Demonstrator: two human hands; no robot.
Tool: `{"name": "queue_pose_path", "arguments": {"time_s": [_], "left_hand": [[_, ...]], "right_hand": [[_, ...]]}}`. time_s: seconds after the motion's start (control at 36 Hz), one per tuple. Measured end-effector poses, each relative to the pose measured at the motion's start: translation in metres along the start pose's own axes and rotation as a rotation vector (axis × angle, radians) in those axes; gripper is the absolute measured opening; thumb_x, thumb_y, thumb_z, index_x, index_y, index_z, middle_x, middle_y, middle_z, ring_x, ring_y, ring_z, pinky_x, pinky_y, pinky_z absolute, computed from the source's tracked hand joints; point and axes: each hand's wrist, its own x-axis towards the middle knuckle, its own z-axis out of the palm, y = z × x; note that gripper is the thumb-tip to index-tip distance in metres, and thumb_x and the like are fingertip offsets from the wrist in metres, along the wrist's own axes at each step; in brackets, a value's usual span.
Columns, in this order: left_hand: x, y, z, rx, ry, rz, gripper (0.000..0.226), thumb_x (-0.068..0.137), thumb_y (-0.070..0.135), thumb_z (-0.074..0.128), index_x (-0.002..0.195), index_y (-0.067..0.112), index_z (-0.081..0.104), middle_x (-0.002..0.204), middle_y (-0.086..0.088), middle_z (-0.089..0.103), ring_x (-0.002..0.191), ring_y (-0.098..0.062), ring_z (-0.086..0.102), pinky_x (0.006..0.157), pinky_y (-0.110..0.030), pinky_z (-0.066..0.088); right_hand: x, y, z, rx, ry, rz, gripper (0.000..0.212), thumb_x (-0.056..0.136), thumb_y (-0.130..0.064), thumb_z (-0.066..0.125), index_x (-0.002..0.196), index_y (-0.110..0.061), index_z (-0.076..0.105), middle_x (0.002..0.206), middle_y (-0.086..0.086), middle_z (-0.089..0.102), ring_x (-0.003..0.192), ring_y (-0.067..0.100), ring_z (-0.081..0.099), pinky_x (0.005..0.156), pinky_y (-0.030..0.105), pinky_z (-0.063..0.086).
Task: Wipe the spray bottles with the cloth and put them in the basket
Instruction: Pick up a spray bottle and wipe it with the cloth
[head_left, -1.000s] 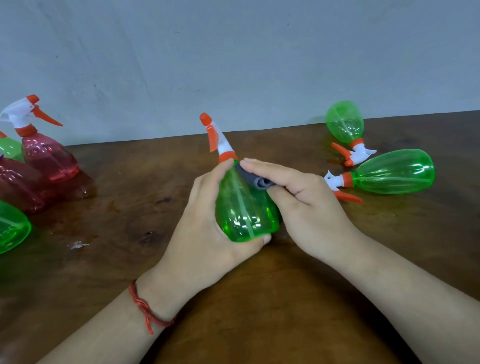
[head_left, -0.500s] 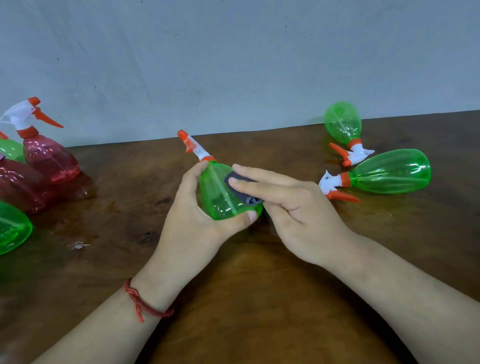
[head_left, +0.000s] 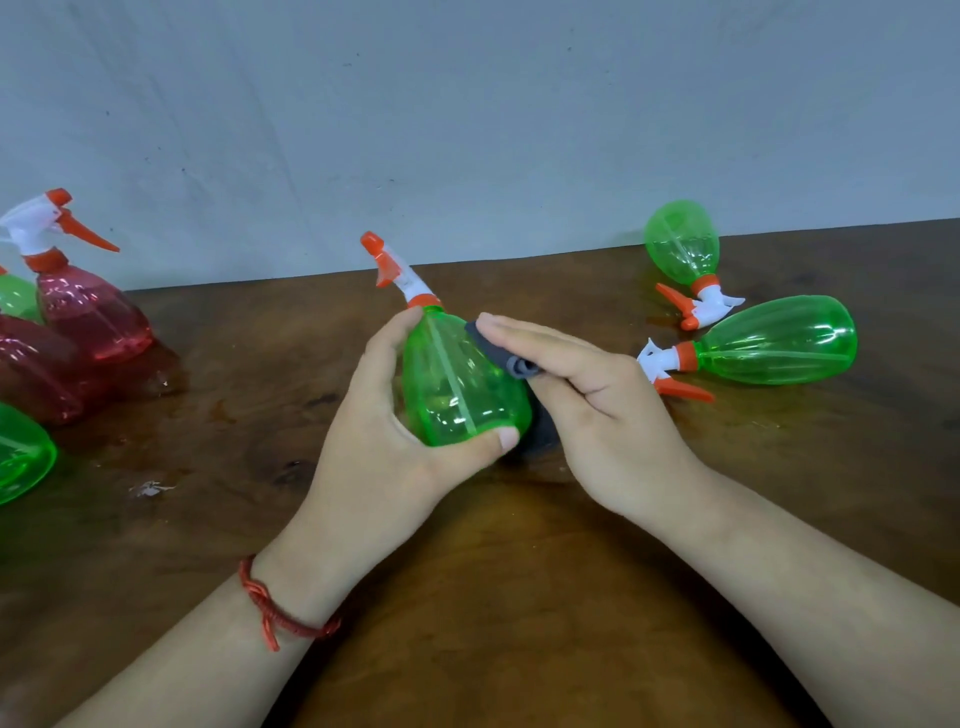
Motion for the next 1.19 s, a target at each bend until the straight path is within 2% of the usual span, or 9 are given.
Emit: {"name": "queue_pose_path", "arguments": {"time_s": [0.22, 0.31, 0.36, 0.47, 0.58, 0.69, 0.83, 1.03, 1.19], "left_hand": [[-0.007, 0.006, 0.001, -0.067, -0.22, 0.145, 0.112, 0.071, 0.016, 0.097, 0.162, 0.024, 0.034, 0.153, 0.012, 0.053, 0.141, -0.018, 0.057, 0.109, -0.026, 0.052], [-0.003, 0.001, -0.001, 0.007, -0.279, 0.187, 0.116, 0.074, 0.011, 0.097, 0.165, 0.025, 0.027, 0.155, 0.011, 0.049, 0.142, -0.02, 0.056, 0.11, -0.026, 0.051], [-0.001, -0.002, 0.002, 0.088, -0.26, 0.246, 0.117, 0.073, 0.015, 0.098, 0.165, 0.023, 0.027, 0.156, 0.012, 0.047, 0.144, -0.018, 0.054, 0.112, -0.023, 0.048], [-0.001, -0.003, 0.006, 0.161, -0.219, 0.316, 0.114, 0.073, 0.021, 0.1, 0.164, 0.015, 0.032, 0.161, 0.004, 0.045, 0.149, -0.017, 0.049, 0.121, -0.03, 0.043], [0.0, -0.003, 0.007, 0.241, -0.191, 0.369, 0.11, 0.074, 0.024, 0.099, 0.163, 0.01, 0.034, 0.161, 0.0, 0.044, 0.15, -0.011, 0.046, 0.12, -0.019, 0.037], [-0.002, 0.0, 0.006, 0.221, -0.198, 0.312, 0.113, 0.071, 0.026, 0.1, 0.163, 0.018, 0.035, 0.159, 0.007, 0.046, 0.147, -0.012, 0.049, 0.117, -0.022, 0.042], [-0.004, 0.0, 0.004, 0.063, -0.197, 0.223, 0.112, 0.071, 0.022, 0.1, 0.162, 0.028, 0.033, 0.154, 0.01, 0.052, 0.143, -0.019, 0.055, 0.115, -0.037, 0.051], [0.002, -0.002, 0.002, 0.106, 0.014, 0.091, 0.11, 0.068, 0.028, 0.102, 0.158, 0.034, 0.038, 0.144, 0.017, 0.06, 0.132, -0.003, 0.061, 0.107, -0.02, 0.05], [0.007, -0.004, 0.0, 0.076, 0.132, -0.018, 0.108, 0.067, 0.033, 0.102, 0.157, 0.033, 0.041, 0.13, 0.024, 0.064, 0.118, 0.011, 0.063, 0.088, -0.001, 0.045]], "right_hand": [[0.007, -0.006, -0.008, 0.341, 0.079, 0.184, 0.053, 0.101, 0.015, 0.041, 0.128, -0.017, 0.075, 0.128, -0.009, 0.075, 0.128, 0.007, 0.065, 0.112, 0.031, 0.05], [0.005, -0.007, -0.007, 0.294, 0.127, 0.144, 0.051, 0.1, 0.016, 0.042, 0.122, -0.013, 0.077, 0.127, -0.006, 0.076, 0.126, 0.005, 0.066, 0.107, 0.023, 0.05], [0.003, -0.004, -0.003, 0.206, 0.137, 0.11, 0.05, 0.1, 0.016, 0.044, 0.125, -0.013, 0.077, 0.133, -0.005, 0.073, 0.13, 0.004, 0.063, 0.112, 0.025, 0.049], [0.0, 0.001, 0.0, 0.069, 0.121, 0.046, 0.055, 0.101, 0.015, 0.043, 0.131, -0.018, 0.074, 0.141, -0.008, 0.067, 0.137, 0.004, 0.056, 0.119, 0.031, 0.044], [0.0, 0.002, -0.001, -0.018, 0.137, 0.024, 0.058, 0.099, 0.016, 0.041, 0.129, -0.02, 0.076, 0.14, -0.008, 0.063, 0.137, 0.007, 0.055, 0.117, 0.03, 0.044], [0.001, 0.003, -0.001, 0.027, 0.137, 0.032, 0.056, 0.1, 0.016, 0.043, 0.126, -0.019, 0.077, 0.133, -0.008, 0.068, 0.132, 0.012, 0.06, 0.114, 0.035, 0.049], [0.0, 0.001, 0.0, 0.049, 0.123, 0.0, 0.05, 0.103, 0.015, 0.045, 0.129, -0.015, 0.075, 0.135, -0.002, 0.069, 0.134, 0.017, 0.06, 0.115, 0.041, 0.049], [-0.003, 0.004, 0.001, -0.188, 0.037, -0.167, 0.048, 0.101, 0.017, 0.047, 0.131, -0.009, 0.074, 0.138, 0.001, 0.067, 0.132, 0.015, 0.062, 0.111, 0.031, 0.05], [-0.004, 0.004, 0.002, -0.244, -0.015, -0.204, 0.048, 0.101, 0.016, 0.049, 0.13, -0.012, 0.075, 0.139, -0.002, 0.067, 0.132, 0.012, 0.061, 0.11, 0.031, 0.051]]}}
